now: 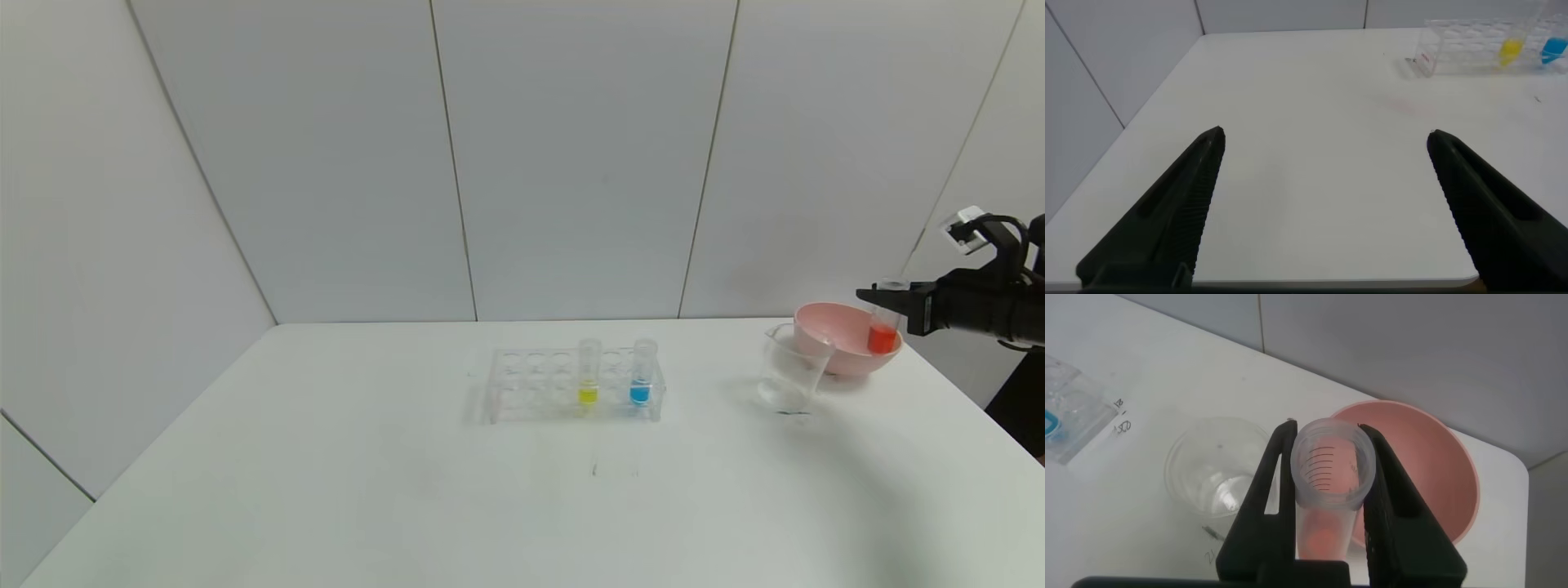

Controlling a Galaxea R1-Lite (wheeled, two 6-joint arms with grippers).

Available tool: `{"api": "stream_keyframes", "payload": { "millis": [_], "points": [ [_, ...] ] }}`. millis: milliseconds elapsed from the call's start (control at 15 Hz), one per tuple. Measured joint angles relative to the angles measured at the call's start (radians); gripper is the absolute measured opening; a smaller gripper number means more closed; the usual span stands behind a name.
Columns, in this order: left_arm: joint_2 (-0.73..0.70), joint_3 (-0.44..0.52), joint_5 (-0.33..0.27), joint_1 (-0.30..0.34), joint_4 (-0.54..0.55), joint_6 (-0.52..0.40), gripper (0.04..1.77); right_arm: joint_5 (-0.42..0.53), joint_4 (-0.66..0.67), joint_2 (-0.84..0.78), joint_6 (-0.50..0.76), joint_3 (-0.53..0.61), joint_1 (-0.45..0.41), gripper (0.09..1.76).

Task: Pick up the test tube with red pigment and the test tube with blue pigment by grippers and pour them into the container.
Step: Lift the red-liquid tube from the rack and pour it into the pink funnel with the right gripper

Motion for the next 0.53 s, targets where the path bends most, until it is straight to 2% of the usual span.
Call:
{"api": "stream_keyframes", "payload": {
  "millis": [333,533],
  "points": [
    [0.000,0.000,0.000,0.000,0.000,0.000,1.76,-0.060,0.454,0.028,-0.111,-0.305,0.045,0.53],
    [0.000,0.000,0.000,0.000,0.000,0.000,1.76,-0.161,0.744,0.060,-0.266,-0.468,0.068,0.53]
  ]
}}
